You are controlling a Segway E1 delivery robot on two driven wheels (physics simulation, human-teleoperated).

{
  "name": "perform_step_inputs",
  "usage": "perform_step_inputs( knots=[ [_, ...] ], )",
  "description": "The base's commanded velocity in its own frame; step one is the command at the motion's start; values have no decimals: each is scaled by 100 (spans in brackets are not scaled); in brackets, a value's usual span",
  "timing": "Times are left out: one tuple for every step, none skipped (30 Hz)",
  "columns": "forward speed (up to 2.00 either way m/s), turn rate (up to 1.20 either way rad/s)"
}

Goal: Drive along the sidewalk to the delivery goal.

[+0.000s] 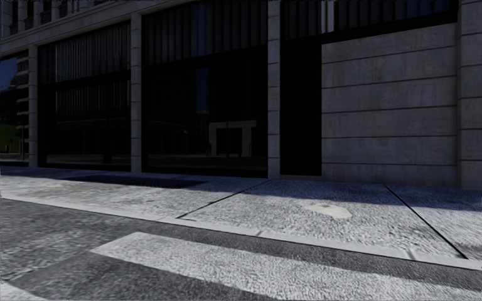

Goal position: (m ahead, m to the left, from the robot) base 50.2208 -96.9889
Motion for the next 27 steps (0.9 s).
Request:
perform_step_inputs(
  knots=[
    [154,-31],
    [154,-31],
    [154,-31],
    [154,-32],
    [154,-32],
    [154,-33],
    [154,-43],
    [154,-43],
    [154,-54],
    [154,-57],
    [154,-57],
    [154,-58],
    [154,-58],
    [154,-58],
    [154,-58],
    [154,-58],
    [154,-58],
    [154,-58],
    [154,-58],
    [154,-58],
    [154,-58],
    [154,-58],
    [154,-58],
    [154,-58],
    [154,-58],
    [154,-58],
    [154,-58]
  ],
)
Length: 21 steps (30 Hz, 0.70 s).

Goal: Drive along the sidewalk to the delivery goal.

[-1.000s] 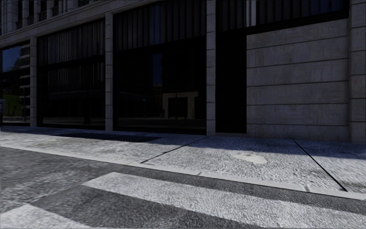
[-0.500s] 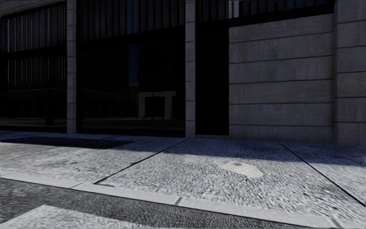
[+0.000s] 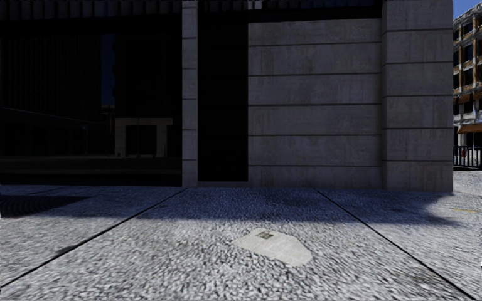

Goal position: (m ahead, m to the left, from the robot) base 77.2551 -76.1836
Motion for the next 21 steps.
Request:
perform_step_inputs(
  knots=[
    [154,-58],
    [154,-58],
    [154,-58],
    [154,-58],
    [154,-58],
    [154,-58],
    [154,-58],
    [154,-58],
    [154,-58],
    [154,-58],
    [154,-58],
    [154,-58],
    [154,-58],
    [154,-58],
    [154,-58],
    [154,-58],
    [154,-58],
    [154,-58],
    [154,-58],
    [154,-58],
    [154,-58]
  ],
)
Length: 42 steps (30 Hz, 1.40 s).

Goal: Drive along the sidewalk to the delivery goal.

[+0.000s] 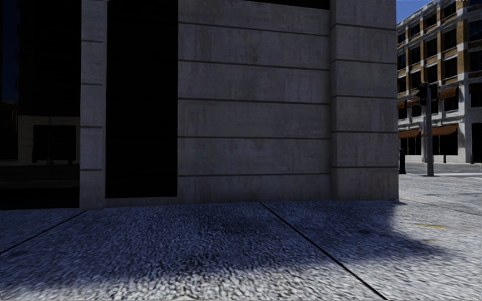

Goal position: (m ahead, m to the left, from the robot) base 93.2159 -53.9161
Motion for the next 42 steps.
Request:
perform_step_inputs(
  knots=[
    [154,-58],
    [154,-58],
    [154,-58],
    [154,-58],
    [154,-58],
    [154,-58],
    [154,-58],
    [154,-58],
    [154,-58],
    [154,-58],
    [154,-58],
    [154,-58],
    [154,-58],
    [154,-58],
    [154,-58],
    [154,-58],
    [152,-58],
    [150,-58],
    [148,-58],
    [148,-58],
    [147,-58],
    [147,-58],
    [147,-58],
    [147,-58],
    [147,-58],
    [147,-58],
    [147,-58],
    [147,-58],
    [147,-58],
    [147,-58],
    [147,-58],
    [147,-58],
    [147,-58],
    [147,-58],
    [147,-58],
    [147,-58],
    [147,-58],
    [147,-58],
    [147,-58],
    [147,-58],
    [147,-58],
    [147,-58]
  ],
)
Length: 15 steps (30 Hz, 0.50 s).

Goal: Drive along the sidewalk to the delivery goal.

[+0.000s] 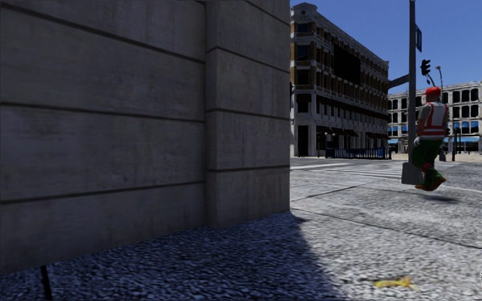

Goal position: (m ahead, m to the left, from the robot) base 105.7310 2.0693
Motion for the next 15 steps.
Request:
perform_step_inputs(
  knots=[
    [147,-58],
    [147,-58],
    [147,-58],
    [147,-58],
    [147,-58],
    [147,-58],
    [147,-58],
    [147,-58],
    [147,-58],
    [147,-58],
    [147,-58],
    [147,-58],
    [146,-59],
    [146,-59],
    [146,-60]
  ],
)
